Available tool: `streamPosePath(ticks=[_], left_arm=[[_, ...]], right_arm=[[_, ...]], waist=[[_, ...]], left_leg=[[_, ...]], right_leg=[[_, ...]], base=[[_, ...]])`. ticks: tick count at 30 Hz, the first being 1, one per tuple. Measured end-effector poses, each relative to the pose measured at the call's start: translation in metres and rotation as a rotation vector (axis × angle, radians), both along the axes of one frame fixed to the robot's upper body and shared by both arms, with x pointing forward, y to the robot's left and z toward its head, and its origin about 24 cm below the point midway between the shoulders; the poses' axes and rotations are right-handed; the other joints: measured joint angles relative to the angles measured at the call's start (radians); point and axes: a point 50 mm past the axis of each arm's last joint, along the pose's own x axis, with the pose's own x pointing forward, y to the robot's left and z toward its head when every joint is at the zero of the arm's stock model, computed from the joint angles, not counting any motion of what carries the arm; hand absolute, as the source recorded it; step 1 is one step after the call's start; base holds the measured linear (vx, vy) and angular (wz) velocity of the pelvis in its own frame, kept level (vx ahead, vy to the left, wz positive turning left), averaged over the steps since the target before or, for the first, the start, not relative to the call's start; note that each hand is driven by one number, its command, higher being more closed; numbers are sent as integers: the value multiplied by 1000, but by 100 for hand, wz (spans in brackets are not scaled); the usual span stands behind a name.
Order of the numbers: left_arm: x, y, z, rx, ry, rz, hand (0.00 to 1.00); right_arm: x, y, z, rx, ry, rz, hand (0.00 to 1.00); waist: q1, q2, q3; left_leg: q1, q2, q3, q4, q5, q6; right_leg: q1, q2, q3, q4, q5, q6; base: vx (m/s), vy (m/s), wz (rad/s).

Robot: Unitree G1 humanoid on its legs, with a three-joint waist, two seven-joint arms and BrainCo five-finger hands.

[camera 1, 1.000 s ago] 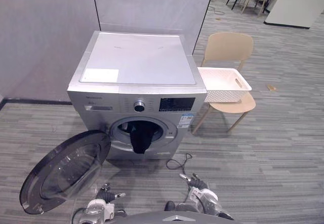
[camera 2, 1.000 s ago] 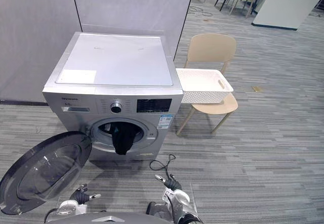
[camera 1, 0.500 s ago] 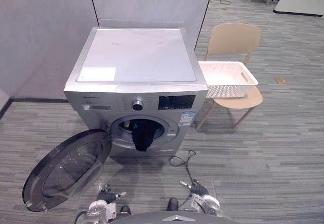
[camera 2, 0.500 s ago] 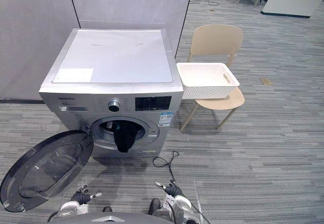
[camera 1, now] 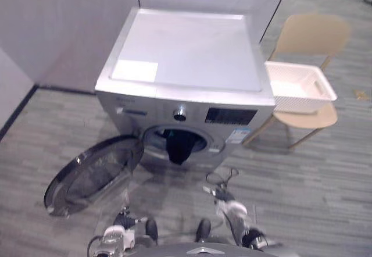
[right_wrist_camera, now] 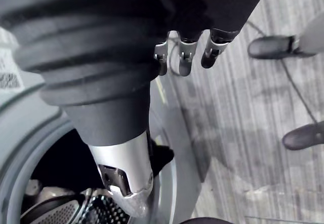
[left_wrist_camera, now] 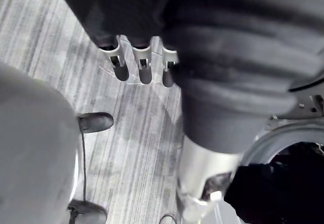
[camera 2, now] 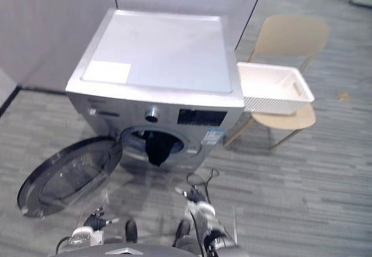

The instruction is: Pick up the laundry basket with both hands and put the clothes into the washing machine.

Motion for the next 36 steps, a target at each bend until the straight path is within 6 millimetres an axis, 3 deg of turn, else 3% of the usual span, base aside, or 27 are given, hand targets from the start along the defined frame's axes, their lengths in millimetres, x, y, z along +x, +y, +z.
streamPosePath(ticks=[2, 4, 5, 10, 13, 19, 28, 32, 36], left_arm=[[35, -8, 15, -36, -116, 6, 0], [49, -13, 24, -52, -176, -3, 0], [64, -21, 36, -81, -259, 0, 0], [102, -54, 83, -250, -521, -9, 0], [114, -78, 114, -377, -656, -14, 0], [120, -98, 137, -548, -723, 25, 0], [126, -104, 149, -678, -748, 88, 0], [133, -106, 156, -731, -761, 116, 0], [136, -107, 167, -772, -804, 128, 0]], right_arm=[[64, 1, 54, 0, -198, -17, 0], [86, 3, 78, 12, -264, -29, 0], [108, 6, 105, 46, -337, -62, 0], [147, 13, 174, 68, -519, -66, 0], [159, 20, 209, 24, -610, -25, 0], [167, 41, 237, 12, -671, 52, 0], [165, 56, 233, -4, -649, 105, 0], [166, 47, 235, -2, -648, 78, 0], [171, 37, 250, -6, -680, 45, 0]], waist=[[30, 16, 119], [39, 27, 165], [51, 36, 206], [78, 39, 262], [78, 47, 285], [90, 46, 303], [104, 43, 304], [108, 42, 304], [108, 40, 303]], left_leg=[[-125, 2, -11, 91, 0, 0], [-169, 1, -21, 125, -5, 5], [-227, 1, -25, 172, -12, 8], [-440, 3, -32, 350, -70, 17], [-601, 40, -8, 516, -130, 23], [-807, 69, -20, 718, -197, 31], [-951, 79, -42, 799, -212, 21], [-1024, 79, -60, 839, -211, 21], [-1092, 76, -77, 862, -210, 19]], right_leg=[[-114, -23, -6, 82, 4, -11], [-159, -38, -10, 132, -16, -18], [-223, -59, -15, 208, -37, -22], [-430, -130, -22, 441, -131, -33], [-556, -164, -32, 581, -191, -43], [-738, -207, -31, 775, -269, -69], [-876, -234, -34, 900, -300, -108], [-935, -240, -34, 938, -341, -88], [-995, -250, -40, 972, -358, -89]], base=[[-174, 90, 23], [-161, 54, 16], [-135, 39, 14], [-114, 22, 20], [-57, 12, 18], [-4, -8, 2], [10, -50, 8], [-52, -41, 6], [-54, -37, 9]])
